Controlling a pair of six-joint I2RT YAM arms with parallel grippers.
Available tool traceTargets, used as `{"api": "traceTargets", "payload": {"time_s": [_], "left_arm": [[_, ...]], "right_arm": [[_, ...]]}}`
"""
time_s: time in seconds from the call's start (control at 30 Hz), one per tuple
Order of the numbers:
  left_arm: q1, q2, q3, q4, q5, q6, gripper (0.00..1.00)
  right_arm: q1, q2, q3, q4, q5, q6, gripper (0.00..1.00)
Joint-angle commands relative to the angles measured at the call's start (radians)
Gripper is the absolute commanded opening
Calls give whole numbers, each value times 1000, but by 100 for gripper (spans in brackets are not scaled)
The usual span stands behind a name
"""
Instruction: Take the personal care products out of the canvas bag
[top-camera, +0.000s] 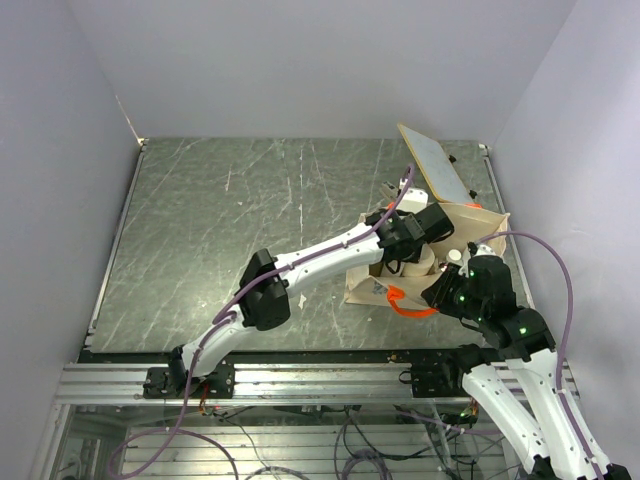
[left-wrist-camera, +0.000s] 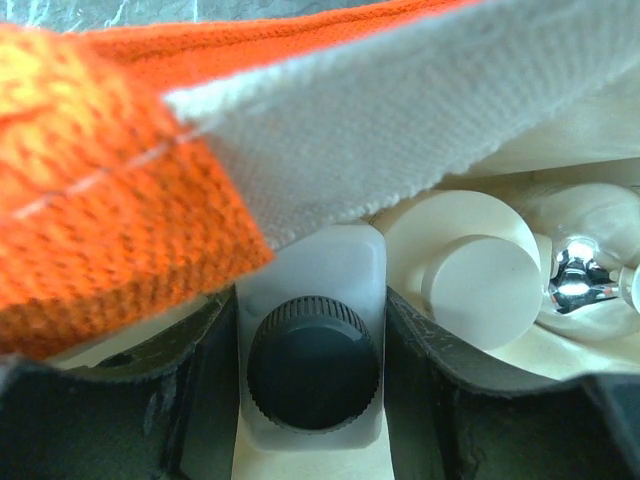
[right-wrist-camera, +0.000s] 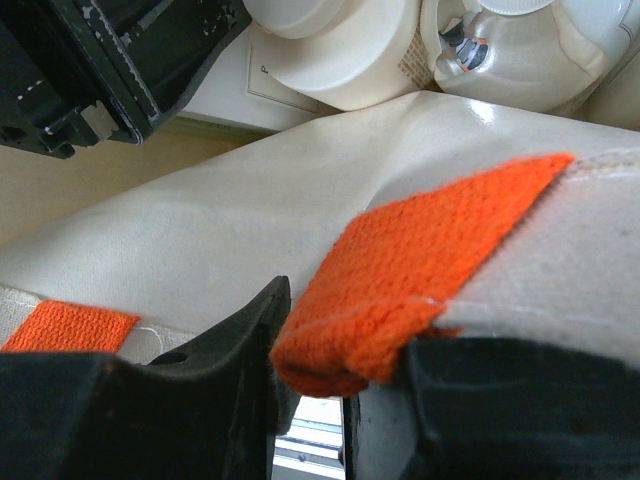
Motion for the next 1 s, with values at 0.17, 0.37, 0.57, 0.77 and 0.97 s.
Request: {"api": "traceTargets", "payload": {"time_s": [0.17, 0.37, 0.57, 0.77, 0.97], "left_arm": [[4, -200, 35, 16, -29, 98, 7], [5, -252, 57, 12, 43, 70, 7], [28, -254, 134, -79, 131, 11, 7], [70, -287, 127, -106, 276, -27, 7], [142, -343, 69, -53, 463, -122, 7]], "right_arm": [[0, -3, -1, 22, -18, -19, 25], [0, -2, -3, 20, -12, -11, 25], [0, -1, -4, 18, -8, -5, 25], [1, 2, -5, 17, -8, -5, 25], [0, 9, -5, 17, -12, -8, 25]]}}
